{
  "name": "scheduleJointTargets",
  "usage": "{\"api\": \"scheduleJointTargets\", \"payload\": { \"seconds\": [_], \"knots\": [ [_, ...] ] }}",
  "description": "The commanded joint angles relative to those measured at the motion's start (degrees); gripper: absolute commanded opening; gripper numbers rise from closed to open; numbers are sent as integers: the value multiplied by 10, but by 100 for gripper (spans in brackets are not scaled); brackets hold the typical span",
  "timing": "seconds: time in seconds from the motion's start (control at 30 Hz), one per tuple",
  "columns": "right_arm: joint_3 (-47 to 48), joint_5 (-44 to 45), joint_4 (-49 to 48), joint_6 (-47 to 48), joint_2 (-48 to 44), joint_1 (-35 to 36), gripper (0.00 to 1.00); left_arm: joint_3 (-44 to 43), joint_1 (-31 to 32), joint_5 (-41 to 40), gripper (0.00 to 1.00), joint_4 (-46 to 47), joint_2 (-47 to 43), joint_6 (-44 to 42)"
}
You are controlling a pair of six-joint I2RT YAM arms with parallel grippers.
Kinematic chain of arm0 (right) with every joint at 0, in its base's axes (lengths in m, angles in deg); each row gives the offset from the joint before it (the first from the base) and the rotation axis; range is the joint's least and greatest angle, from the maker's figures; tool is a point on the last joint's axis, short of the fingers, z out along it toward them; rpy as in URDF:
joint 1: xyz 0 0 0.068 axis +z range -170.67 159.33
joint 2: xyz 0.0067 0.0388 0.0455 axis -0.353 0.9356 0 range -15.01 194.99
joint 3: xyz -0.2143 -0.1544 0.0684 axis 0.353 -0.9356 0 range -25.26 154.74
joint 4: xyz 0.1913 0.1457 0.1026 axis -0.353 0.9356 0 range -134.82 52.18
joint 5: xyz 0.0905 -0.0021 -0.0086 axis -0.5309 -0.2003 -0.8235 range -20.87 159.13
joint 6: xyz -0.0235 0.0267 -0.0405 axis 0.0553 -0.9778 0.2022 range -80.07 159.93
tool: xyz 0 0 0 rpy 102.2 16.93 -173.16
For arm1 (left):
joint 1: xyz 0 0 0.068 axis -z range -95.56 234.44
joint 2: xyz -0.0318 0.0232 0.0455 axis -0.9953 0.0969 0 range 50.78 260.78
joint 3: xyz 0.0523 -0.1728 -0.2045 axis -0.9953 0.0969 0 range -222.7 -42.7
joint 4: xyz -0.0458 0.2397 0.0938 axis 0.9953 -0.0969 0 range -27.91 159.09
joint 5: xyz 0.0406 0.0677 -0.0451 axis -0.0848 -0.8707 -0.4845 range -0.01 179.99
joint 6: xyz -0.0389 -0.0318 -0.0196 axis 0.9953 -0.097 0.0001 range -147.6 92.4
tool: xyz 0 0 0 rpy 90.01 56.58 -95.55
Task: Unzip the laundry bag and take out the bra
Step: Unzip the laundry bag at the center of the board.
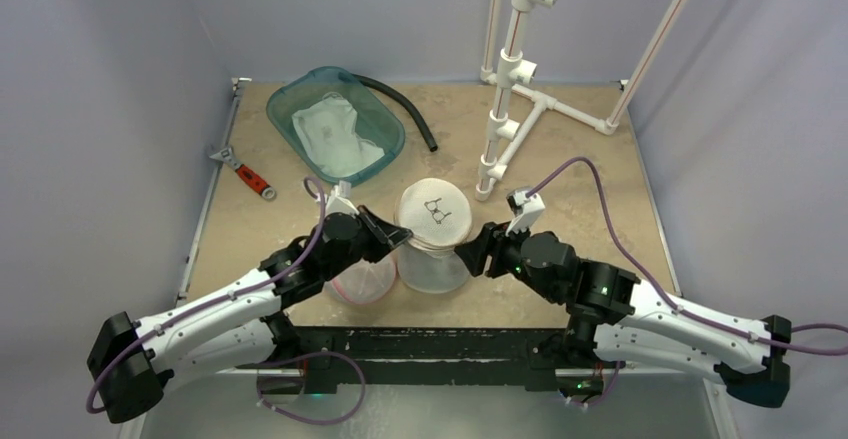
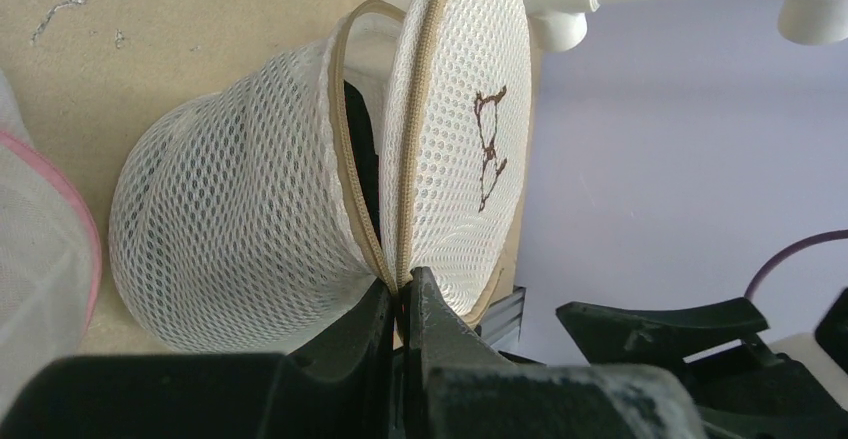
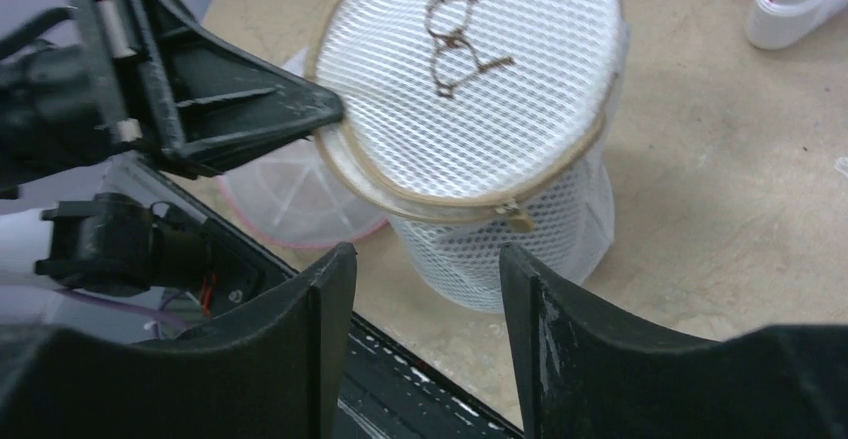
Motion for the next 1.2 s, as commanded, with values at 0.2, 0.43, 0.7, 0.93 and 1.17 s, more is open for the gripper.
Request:
{"api": "scheduleJointTargets", "payload": {
  "seconds": [0.2,0.43,0.7,0.93,1.17],
  "knots": [
    [61,3,43,-17,-1,-3,59,12,-3,6,0,45,-2,-25],
    [30,49,56,-83,-34,-2,58,34,-3,35,0,95,-21,-54],
    [-17,-11,-2,-28,-23,-2,58,35,-20,77,0,67,-48,-76],
    [-37,4,-32,-51,-4,-6,66,36,-66,159,0,55,-61,-105],
    [-76,-186,-137,-111,0,-160,67,7,-76,250,0,43,-42,-191]
  ]
}}
